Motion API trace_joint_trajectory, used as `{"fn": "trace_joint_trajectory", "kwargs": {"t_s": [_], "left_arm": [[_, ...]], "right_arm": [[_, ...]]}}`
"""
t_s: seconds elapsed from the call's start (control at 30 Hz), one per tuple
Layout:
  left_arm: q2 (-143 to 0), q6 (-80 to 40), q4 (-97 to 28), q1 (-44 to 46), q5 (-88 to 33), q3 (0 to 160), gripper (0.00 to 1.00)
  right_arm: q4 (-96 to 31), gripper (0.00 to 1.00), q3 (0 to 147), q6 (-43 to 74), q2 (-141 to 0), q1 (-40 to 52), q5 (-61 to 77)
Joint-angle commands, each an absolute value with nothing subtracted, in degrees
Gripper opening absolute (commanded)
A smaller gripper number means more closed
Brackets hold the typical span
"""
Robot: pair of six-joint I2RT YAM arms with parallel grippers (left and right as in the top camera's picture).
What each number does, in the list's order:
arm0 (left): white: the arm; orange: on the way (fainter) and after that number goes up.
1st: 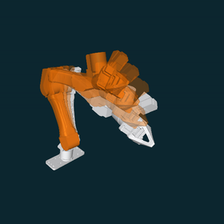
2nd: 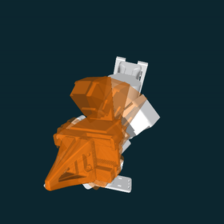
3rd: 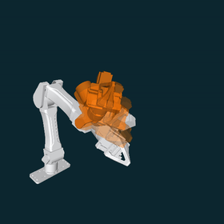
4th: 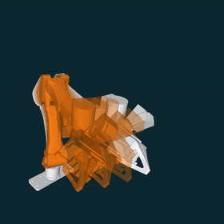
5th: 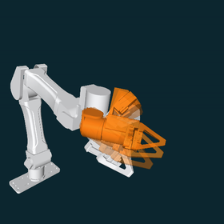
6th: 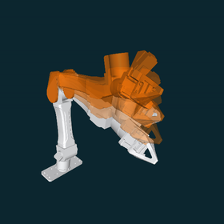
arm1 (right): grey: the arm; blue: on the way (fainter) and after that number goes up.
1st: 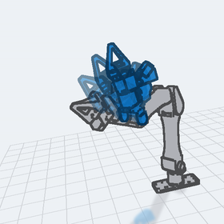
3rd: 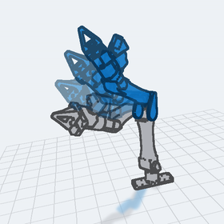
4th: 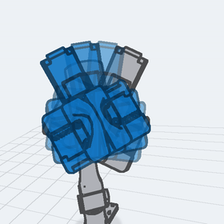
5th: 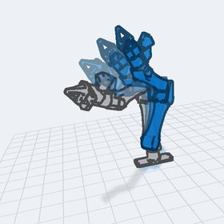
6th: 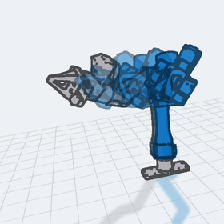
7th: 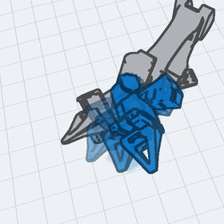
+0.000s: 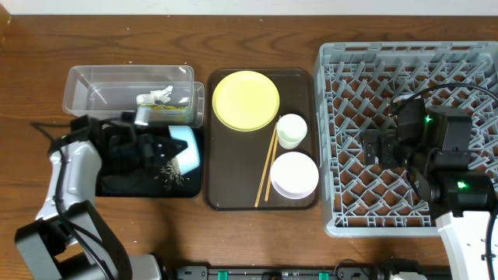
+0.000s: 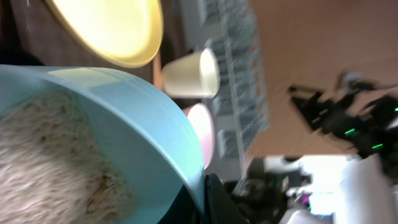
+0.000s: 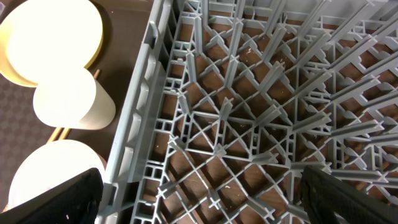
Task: Sort waste into correct bins and load items into the dishwasher rack
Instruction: 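Tip the blue bowl over the black tray to pour out the rice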
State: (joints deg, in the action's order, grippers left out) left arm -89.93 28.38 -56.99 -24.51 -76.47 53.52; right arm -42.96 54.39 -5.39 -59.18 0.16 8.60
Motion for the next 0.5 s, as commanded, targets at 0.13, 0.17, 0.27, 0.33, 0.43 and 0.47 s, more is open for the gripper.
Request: {"fn": "trace_joint_trajectory", "kwargs": {"t_s": [0.13, 0.17, 0.27, 0.33, 0.43, 0.47], "left_arm": [[-91.33, 26.39, -57.14, -31.97, -88.14, 51.92, 0.06], [-91.42, 24.38, -57.1, -32.77, -88.47, 51.92, 0.06], [-91.42, 20.53, -57.12, -34.48, -89.93, 51.92, 0.06], [-91.42, 19.79, -57.12, -35.14, -90.06, 51.92, 0.06], [-91.42, 19.79, -56.9, -35.46, -90.06, 51.92, 0.06], [-91.42, 19.77, -56.9, -35.46, -90.06, 51.92, 0.06]], "right_arm": [[-43.18, 0.99, 55.81, -4.75, -58.78, -0.21, 9.28], [-43.22, 0.99, 55.81, -4.75, -58.78, -0.21, 9.28], [-43.53, 0.99, 55.81, -4.75, -58.78, -0.21, 9.28], [-43.66, 0.99, 55.81, -4.75, -58.78, -0.21, 9.28], [-43.9, 0.99, 55.81, -4.75, -58.78, -0.21, 9.28], [-43.97, 0.99, 55.81, -4.75, -58.78, -0.21, 9.28]]}}
